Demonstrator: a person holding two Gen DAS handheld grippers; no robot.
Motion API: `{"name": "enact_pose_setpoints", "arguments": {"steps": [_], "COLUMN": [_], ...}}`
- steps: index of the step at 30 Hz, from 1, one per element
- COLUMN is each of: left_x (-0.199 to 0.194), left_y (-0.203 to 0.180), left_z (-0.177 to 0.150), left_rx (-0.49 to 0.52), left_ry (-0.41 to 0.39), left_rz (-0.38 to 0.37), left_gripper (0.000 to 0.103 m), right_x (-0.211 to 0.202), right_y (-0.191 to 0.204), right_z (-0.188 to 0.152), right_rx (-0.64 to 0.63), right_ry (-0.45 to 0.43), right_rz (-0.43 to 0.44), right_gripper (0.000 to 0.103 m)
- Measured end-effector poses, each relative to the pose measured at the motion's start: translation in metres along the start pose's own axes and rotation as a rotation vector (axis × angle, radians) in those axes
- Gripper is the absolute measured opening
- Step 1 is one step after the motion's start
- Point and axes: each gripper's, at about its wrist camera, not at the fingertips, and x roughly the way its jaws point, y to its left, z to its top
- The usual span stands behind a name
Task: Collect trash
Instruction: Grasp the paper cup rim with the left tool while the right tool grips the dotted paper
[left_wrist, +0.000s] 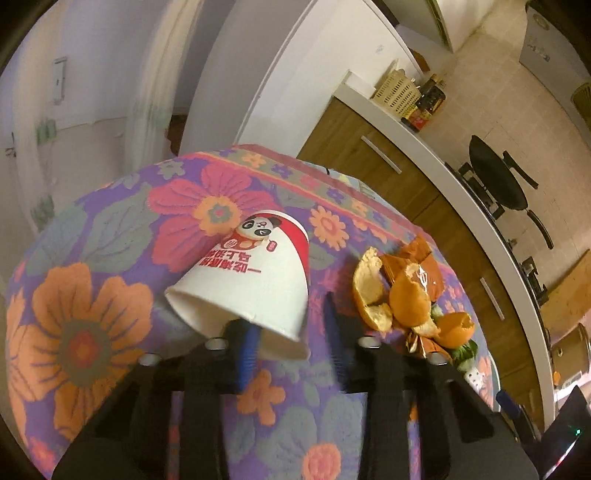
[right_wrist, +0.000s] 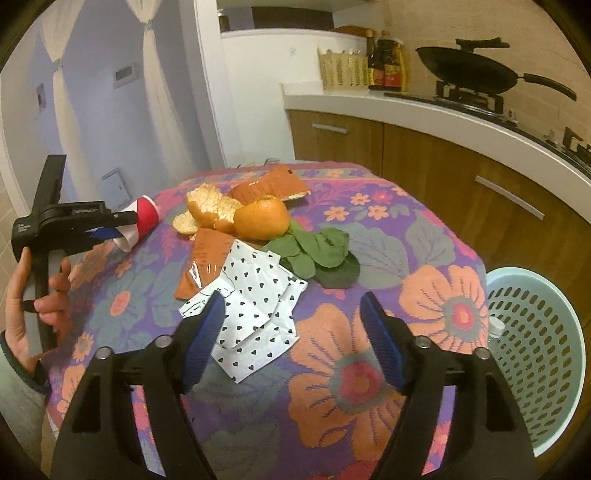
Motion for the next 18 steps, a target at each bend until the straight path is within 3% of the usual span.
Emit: {"name": "enact_pose_setpoints", "arguments": {"steps": [2, 8, 16, 18], "left_x": [0.004, 0.001, -0.013, -0.013], "left_y": [0.001, -0.002, -0.032, -0.035], "left_z": [-0.001, -0.009, -0.023, -0.025], "left_rx": [-0.005, 0.046, 0.216, 0.234], "left_ry": [-0.005, -0.06, -0.147, -0.15], "left_rz": [-0.013, 0.004, 0.071, 0.081], "left_gripper": [0.004, 0.003, 0.003, 0.003], "right_x": [0.005, 0.023, 0.057, 0.06], "right_y": [0.001, 0.014, 0.03, 0.033], "right_z": [0.002, 0.008, 0.011, 0.009], "right_rx": [-0.002, -0.036, -0.066, -0.081], "right_ry": [0.016, 0.086, 0.204, 0.225], "right_rz": [0.001, -0.006, -0.07, -0.062], "right_gripper": [0.075, 0.08, 0.08, 0.073]}}
